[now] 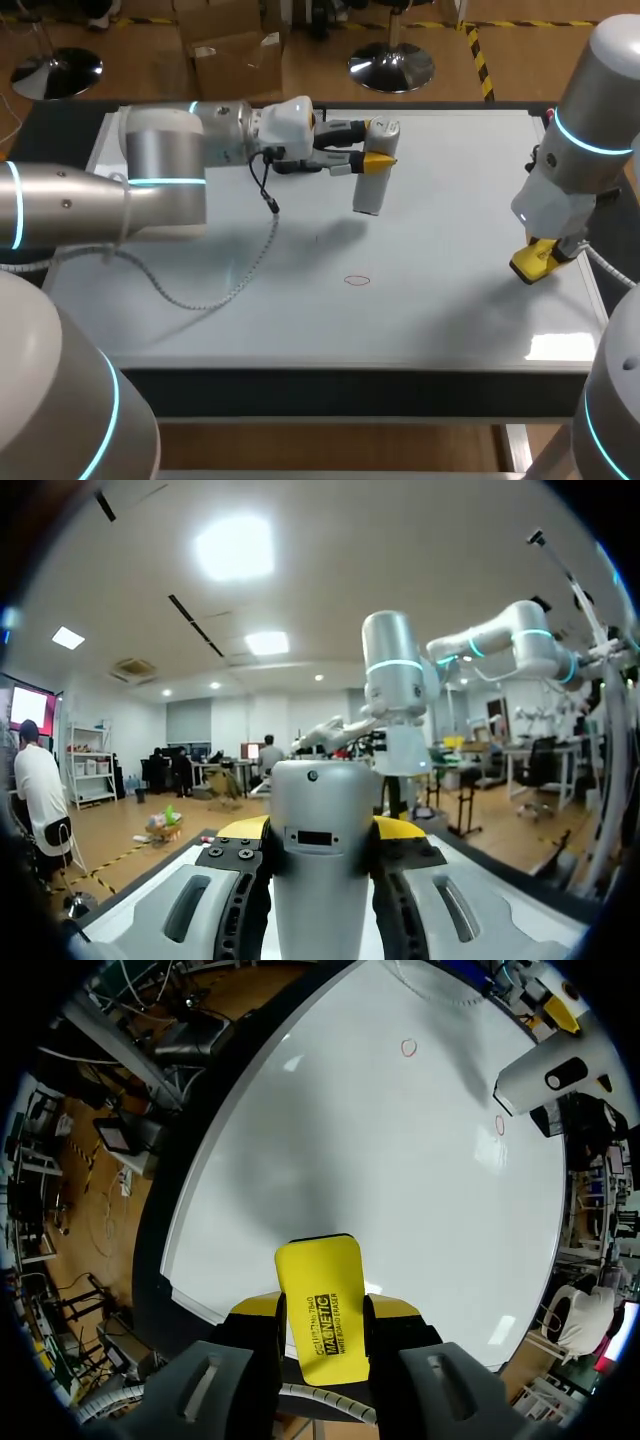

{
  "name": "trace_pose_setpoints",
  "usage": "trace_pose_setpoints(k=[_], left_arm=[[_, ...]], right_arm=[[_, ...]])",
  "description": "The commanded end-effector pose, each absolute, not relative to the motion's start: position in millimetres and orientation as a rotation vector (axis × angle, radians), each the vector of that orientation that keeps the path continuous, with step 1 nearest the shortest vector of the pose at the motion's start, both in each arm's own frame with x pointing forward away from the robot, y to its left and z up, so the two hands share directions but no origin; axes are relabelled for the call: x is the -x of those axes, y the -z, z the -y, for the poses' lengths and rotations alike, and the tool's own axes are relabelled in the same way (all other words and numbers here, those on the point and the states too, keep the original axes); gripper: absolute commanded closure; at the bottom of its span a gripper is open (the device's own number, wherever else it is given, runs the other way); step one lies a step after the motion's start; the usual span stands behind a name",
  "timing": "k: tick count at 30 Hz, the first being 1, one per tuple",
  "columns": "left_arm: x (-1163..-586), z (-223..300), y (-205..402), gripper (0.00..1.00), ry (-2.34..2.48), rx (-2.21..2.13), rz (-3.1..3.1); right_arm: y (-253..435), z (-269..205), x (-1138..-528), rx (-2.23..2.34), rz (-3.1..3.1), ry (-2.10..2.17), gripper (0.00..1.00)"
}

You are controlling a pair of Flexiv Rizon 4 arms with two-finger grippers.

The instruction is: Pick up the inspection probe, press it on each red-marked spot on the whiteboard one by one, put down the probe, pick up the eraser, and wipe off all the red marks.

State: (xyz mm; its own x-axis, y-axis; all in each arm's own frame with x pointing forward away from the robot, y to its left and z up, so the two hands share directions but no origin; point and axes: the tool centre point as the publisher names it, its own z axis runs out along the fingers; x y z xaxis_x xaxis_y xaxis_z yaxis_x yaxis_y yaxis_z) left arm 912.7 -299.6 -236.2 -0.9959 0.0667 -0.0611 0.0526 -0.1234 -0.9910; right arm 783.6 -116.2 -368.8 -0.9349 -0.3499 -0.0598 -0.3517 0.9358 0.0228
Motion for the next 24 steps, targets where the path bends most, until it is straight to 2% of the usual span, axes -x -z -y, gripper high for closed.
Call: trace_pose_setpoints(k=[1,24], left_arm=[[-918,302,240,1.0,-2.353,0.125,2.08],[-942,312,263,1.0,-2.35,0.039,2.111]], right_arm=[[369,116,-784,0.553,-3.038,-0.048,1.0],[369,116,-784,0.553,-3.038,-0.048,1.0]])
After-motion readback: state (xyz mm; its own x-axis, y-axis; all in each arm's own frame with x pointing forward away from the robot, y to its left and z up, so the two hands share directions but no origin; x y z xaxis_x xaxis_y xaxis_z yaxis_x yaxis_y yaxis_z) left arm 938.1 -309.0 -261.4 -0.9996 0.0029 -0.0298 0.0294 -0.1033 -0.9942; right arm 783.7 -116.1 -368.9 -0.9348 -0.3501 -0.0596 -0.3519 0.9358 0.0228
